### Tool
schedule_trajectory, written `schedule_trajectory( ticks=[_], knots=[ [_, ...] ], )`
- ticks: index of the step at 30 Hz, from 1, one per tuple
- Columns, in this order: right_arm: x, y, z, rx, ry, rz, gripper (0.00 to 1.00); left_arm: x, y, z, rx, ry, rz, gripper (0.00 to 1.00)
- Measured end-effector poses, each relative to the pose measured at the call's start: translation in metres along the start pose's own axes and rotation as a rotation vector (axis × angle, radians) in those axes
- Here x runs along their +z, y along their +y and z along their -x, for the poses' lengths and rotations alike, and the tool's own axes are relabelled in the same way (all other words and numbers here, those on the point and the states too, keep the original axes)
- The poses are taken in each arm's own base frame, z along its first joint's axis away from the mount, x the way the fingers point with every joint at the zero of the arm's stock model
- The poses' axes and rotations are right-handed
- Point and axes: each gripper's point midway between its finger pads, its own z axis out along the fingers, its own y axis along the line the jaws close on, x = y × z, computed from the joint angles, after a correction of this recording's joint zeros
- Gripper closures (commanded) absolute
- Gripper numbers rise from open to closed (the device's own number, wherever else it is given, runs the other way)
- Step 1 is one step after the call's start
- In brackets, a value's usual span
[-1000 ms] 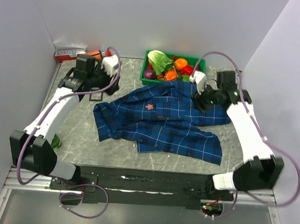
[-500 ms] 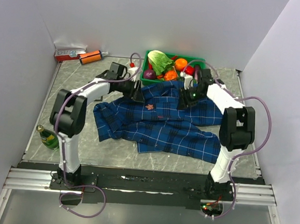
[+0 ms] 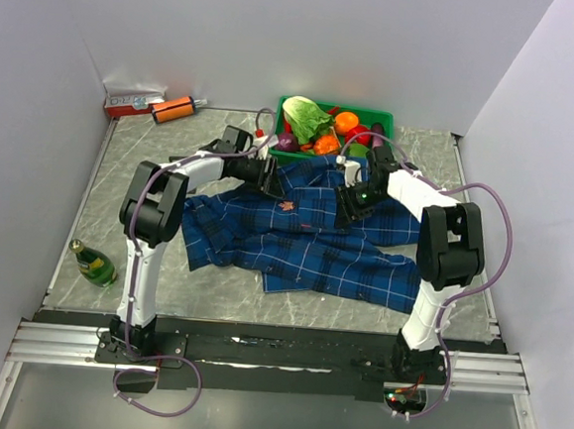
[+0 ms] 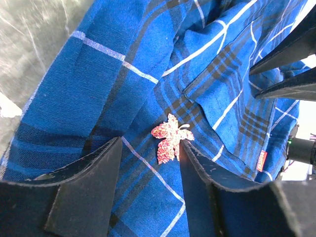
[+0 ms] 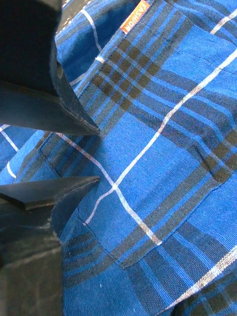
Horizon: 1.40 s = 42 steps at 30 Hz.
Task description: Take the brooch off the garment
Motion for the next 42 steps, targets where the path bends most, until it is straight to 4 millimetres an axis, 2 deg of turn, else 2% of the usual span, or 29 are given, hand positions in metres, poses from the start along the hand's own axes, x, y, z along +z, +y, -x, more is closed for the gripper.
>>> schedule_trajectory(
  ticks=[5, 11, 16, 18, 19, 20, 21, 25, 28, 33, 36, 37, 39, 40, 42],
  knots=[
    [0.002, -0.001, 0.001, 0.003, 0.004, 0.002, 0.53, 0.004, -0.004, -0.005, -0.002, 0.017, -0.021, 0.55],
    [0.006, -0.003, 0.001, 0.009, 0.013, 0.005, 0.53, 0.013, -0.024, -0.014, 0.015, 0.049, -0.074, 0.56],
    [0.008, -0.004, -0.001, 0.014, 0.021, 0.009, 0.52, 0.019, -0.031, -0.018, 0.025, 0.065, -0.081, 0.73],
    [0.009, -0.005, -0.002, 0.016, 0.024, 0.010, 0.52, 0.020, -0.031, -0.019, 0.027, 0.067, -0.079, 0.72],
    [0.010, -0.005, -0.002, 0.016, 0.025, 0.010, 0.52, 0.020, -0.029, -0.020, 0.026, 0.067, -0.076, 0.62],
    [0.010, -0.005, -0.002, 0.016, 0.025, 0.010, 0.51, 0.020, -0.028, -0.020, 0.025, 0.068, -0.071, 0.58],
    [0.010, -0.005, -0.002, 0.016, 0.025, 0.010, 0.52, 0.020, -0.025, -0.020, 0.023, 0.068, -0.057, 0.59],
    [0.010, -0.005, -0.002, 0.019, 0.024, 0.011, 0.51, 0.022, -0.015, -0.026, 0.007, 0.088, 0.001, 0.74],
    [0.010, -0.005, -0.002, 0.021, 0.024, 0.011, 0.51, 0.022, -0.008, -0.030, 0.009, 0.098, 0.029, 0.74],
    [0.010, -0.005, -0.001, 0.024, 0.021, 0.009, 0.51, 0.021, -0.007, -0.034, 0.000, 0.114, 0.039, 0.68],
    [0.010, -0.005, -0.001, 0.024, 0.020, 0.009, 0.51, 0.020, -0.012, -0.036, -0.007, 0.122, 0.012, 0.52],
    [0.010, -0.005, -0.001, 0.025, 0.020, 0.009, 0.51, 0.020, -0.014, -0.036, -0.011, 0.124, -0.001, 0.52],
    [0.010, -0.005, -0.001, 0.027, 0.019, 0.009, 0.51, 0.021, -0.018, -0.037, -0.017, 0.128, -0.018, 0.60],
    [0.010, -0.005, -0.001, 0.027, 0.019, 0.009, 0.51, 0.021, -0.019, -0.037, -0.017, 0.129, -0.020, 0.75],
    [0.010, -0.004, -0.001, 0.026, 0.020, 0.010, 0.51, 0.022, -0.019, -0.038, -0.019, 0.132, -0.021, 0.86]
  ],
)
